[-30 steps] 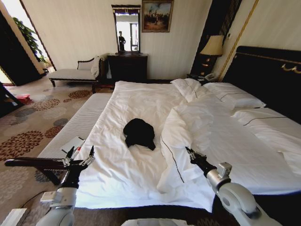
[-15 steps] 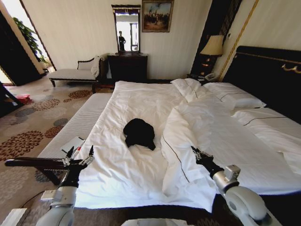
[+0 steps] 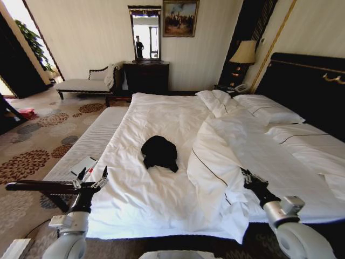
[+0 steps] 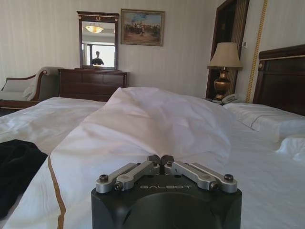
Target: Fold the clothes on the bed.
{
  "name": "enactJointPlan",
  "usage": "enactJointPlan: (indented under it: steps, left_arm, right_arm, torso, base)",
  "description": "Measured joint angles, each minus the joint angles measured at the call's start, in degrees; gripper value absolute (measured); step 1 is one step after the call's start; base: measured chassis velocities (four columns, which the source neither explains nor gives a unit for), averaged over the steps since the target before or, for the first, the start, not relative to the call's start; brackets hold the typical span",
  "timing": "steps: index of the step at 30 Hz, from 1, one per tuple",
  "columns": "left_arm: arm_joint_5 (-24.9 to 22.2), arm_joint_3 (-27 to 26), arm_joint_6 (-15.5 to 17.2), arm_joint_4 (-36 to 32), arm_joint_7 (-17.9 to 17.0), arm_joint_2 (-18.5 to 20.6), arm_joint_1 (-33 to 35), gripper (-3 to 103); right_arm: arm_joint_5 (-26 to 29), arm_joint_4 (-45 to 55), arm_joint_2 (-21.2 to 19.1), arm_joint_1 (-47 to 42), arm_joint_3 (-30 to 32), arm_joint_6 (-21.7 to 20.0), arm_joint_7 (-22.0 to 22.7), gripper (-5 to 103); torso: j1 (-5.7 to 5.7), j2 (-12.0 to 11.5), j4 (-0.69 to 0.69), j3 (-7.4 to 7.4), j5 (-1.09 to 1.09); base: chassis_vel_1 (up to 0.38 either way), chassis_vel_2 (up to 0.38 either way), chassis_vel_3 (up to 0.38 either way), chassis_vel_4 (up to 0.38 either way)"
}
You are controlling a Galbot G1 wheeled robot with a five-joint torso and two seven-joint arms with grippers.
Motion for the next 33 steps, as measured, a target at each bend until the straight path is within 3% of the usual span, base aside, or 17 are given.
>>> enactJointPlan:
  steps: [15, 33]
  left_arm:
    - [-0.5, 1.2, 1.0, 1.6, -0.6, 1.8, -3.9, 100]
    - [-1.9, 0.4, 1.0, 3.0, -1.1, 2.6, -4.4, 99]
  right_arm:
    - [5.3, -3.6, -3.2, -5.7, 17.9, 0.6, 0.7, 0]
    - [2.6, -20.7, -3.7, -10.9, 24.8, 6.7, 1.2, 0]
  torso:
    - [0.00, 0.0, -0.01, 0.00, 0.00]
    - [0.00, 0.0, 0.00, 0.00, 0.01]
  base:
    - [0.000, 0.000, 0.000, 0.000]
    - [0.000, 0.000, 0.000, 0.000]
